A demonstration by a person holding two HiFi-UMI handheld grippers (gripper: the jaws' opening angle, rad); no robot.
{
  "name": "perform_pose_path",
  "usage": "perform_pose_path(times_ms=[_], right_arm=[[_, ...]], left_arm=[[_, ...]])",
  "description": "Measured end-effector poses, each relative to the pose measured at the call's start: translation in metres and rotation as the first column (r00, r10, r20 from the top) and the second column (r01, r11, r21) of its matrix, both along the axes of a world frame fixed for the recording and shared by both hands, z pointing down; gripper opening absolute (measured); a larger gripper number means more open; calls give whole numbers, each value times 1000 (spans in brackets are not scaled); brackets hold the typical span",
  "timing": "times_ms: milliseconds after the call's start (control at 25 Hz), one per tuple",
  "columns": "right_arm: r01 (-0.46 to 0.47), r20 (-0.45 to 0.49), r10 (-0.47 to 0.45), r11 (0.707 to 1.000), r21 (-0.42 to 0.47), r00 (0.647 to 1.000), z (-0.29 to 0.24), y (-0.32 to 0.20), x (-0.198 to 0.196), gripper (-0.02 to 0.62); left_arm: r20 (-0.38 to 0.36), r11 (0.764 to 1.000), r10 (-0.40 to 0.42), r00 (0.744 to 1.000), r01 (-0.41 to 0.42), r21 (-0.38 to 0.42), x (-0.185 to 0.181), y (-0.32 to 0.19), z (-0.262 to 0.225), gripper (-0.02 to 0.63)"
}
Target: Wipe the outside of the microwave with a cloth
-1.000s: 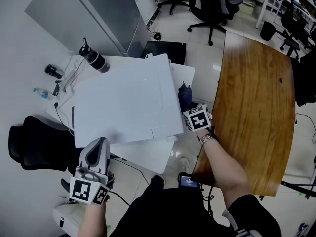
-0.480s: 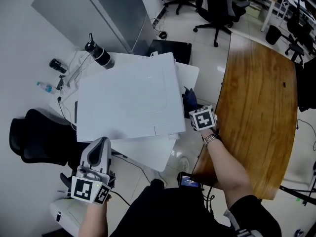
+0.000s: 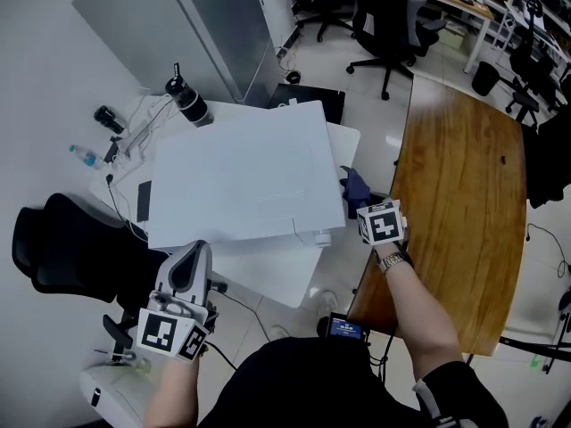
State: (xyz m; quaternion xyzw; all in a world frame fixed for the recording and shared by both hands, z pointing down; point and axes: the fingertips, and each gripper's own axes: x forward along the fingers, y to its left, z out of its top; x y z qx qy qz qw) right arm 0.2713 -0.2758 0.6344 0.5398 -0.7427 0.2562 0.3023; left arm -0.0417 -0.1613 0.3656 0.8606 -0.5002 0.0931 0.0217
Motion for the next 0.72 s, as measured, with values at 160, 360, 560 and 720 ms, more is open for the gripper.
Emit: perform_pose_path(times_ms=[160, 360, 560, 720], right_arm=[[-33, -26, 34, 999, 30, 999, -23, 27, 5, 44], [-89, -49, 92, 994, 65, 995, -56, 72, 6, 44], [-129, -61, 136, 986, 108, 989, -86, 120, -4, 44], [-145, -64, 157, 977, 156, 986, -111, 156, -25, 44]], left_arm=[[-33, 1000, 14, 999, -14, 4, -15, 10, 4, 6], [-74, 999, 32, 997, -32, -4, -39, 23, 6, 6], [-111, 998, 64, 992, -63, 14, -59, 44, 3, 6], [-136, 996, 91, 987, -88, 21, -76, 60, 3, 6]])
